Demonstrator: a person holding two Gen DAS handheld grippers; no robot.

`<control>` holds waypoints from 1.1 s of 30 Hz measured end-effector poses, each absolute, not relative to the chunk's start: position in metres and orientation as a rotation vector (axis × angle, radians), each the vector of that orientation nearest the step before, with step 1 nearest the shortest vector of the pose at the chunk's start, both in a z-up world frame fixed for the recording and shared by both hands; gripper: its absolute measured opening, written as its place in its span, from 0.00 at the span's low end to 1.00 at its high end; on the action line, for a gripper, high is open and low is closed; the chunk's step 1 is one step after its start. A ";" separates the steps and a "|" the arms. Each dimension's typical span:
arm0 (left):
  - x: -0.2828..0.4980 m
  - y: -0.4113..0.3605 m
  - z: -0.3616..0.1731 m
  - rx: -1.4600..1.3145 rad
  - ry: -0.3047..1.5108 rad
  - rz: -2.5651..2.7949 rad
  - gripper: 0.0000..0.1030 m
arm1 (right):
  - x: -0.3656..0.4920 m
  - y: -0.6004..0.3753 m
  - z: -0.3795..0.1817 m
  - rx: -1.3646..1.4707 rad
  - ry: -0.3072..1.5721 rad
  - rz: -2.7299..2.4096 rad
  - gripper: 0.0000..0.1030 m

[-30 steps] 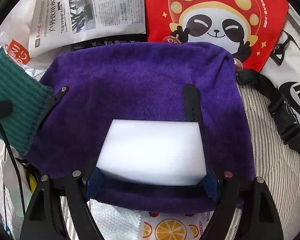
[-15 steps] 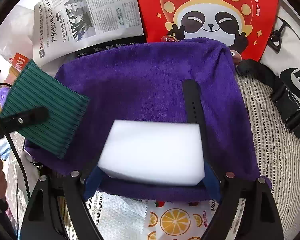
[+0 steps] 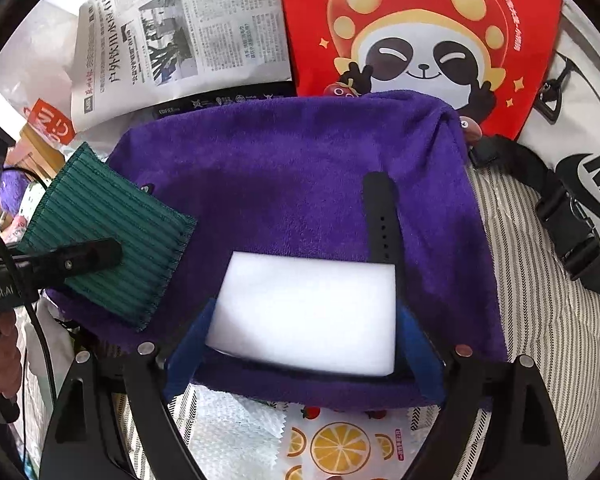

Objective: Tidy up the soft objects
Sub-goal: 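Lower the sponge onto the towel and open the right gripper while the left gripper lays the striped cloth down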

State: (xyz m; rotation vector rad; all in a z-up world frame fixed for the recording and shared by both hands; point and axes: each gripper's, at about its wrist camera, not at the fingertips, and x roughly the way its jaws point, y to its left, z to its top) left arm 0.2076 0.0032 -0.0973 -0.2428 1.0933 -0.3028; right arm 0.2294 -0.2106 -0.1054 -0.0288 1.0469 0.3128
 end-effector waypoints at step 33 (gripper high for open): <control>0.188 0.010 -0.075 -0.124 1.023 -0.210 0.28 | 0.200 -0.211 -0.072 -0.026 0.981 0.299 0.89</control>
